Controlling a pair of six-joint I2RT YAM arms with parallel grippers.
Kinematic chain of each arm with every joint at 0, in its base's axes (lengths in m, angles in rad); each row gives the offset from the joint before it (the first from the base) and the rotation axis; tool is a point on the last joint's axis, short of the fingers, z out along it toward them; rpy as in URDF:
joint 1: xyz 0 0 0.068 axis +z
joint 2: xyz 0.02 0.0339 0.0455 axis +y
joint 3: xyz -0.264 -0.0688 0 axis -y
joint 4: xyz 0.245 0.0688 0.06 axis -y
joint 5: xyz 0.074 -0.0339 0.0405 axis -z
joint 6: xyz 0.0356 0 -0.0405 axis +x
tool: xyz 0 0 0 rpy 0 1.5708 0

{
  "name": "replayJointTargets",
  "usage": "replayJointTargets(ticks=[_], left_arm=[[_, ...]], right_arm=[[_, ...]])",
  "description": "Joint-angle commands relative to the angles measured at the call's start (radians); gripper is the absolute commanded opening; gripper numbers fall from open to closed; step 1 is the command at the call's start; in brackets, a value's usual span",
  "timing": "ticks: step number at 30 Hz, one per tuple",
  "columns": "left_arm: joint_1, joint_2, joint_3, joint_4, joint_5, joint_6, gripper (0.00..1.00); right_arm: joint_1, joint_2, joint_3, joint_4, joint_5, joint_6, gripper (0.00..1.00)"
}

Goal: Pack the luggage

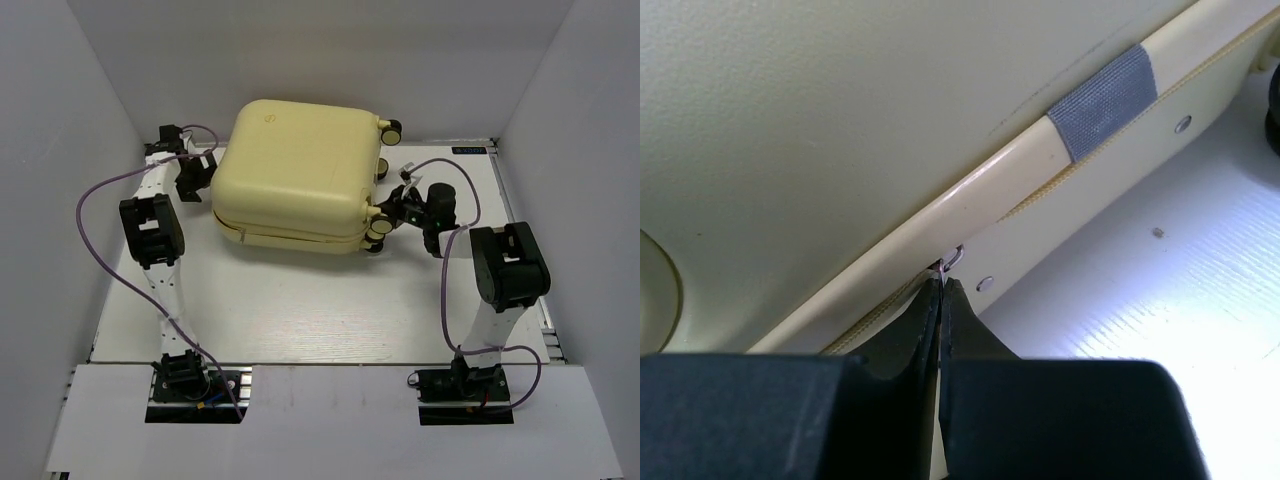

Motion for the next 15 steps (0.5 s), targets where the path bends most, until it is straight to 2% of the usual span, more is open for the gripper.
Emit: replayJointTargets(ticks=[1, 3, 4, 7, 10, 13, 15], left_arm=[[0.001, -0.027, 0.059, -0.097, -0.189, -0.053, 1.00], [0.013, -0.113, 0.051, -0.106, -0.237, -0.069, 1.00], [0.019, -0.139, 0.045, -0.106, -0.321, -0.076, 1.00], [0.028, -0.309, 0.051, -0.142, -0.398, -0.085, 1.00], [0.007, -0.447, 0.033, -0.195, -0.389, -0.073, 1.00], [-0.106, -0.566, -0.029, -0.247, -0.480, -0.053, 1.00], [-0.142, -0.625, -0.043, -0.267, -0.607, -0.014, 1.00]], right_arm=[[0.044, -0.088, 0.033, 0.027, 0.003, -0.030, 0.00], [0.066, -0.113, 0.038, -0.028, 0.030, -0.095, 0.00], [0.076, -0.116, 0.030, -0.048, 0.035, -0.098, 0.00], [0.101, -0.151, -0.007, -0.064, 0.045, -0.112, 0.00], [0.136, -0.185, -0.041, -0.058, 0.043, -0.103, 0.00], [0.178, -0.234, -0.084, -0.045, 0.072, -0.100, 0.00], [0.205, -0.252, -0.114, -0.062, 0.127, -0.106, 0.00]])
